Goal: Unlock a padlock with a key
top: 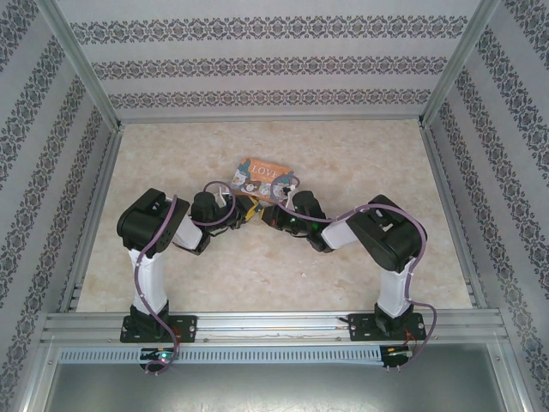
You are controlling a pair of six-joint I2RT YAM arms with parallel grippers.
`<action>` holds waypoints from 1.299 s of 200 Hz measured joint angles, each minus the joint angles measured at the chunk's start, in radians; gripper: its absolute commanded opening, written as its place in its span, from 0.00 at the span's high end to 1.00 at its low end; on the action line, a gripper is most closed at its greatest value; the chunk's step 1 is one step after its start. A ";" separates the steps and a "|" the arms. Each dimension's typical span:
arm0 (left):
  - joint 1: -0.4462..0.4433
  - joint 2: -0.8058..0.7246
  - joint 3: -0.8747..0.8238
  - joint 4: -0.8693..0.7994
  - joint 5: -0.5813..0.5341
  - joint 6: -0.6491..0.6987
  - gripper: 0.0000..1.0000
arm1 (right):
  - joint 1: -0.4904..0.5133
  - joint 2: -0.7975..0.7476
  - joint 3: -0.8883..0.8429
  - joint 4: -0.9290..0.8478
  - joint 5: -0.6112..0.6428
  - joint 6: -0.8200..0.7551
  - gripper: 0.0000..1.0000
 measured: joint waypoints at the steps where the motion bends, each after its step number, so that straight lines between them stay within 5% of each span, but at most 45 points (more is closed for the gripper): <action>1: 0.000 0.000 0.000 0.000 0.000 0.000 0.79 | 0.000 0.000 0.000 0.000 0.000 0.001 0.92; 132: 0.000 -0.035 0.005 -0.066 0.003 0.009 0.85 | 0.000 -0.224 -0.034 -0.142 0.128 -0.116 0.76; 192: 0.000 -0.058 0.005 -0.103 -0.001 0.009 0.85 | 0.001 -0.444 -0.025 -0.399 0.278 -0.396 0.69; 260: 0.000 -0.067 0.005 -0.126 -0.009 0.009 0.86 | -0.003 -0.585 0.045 -0.657 0.499 -0.832 0.40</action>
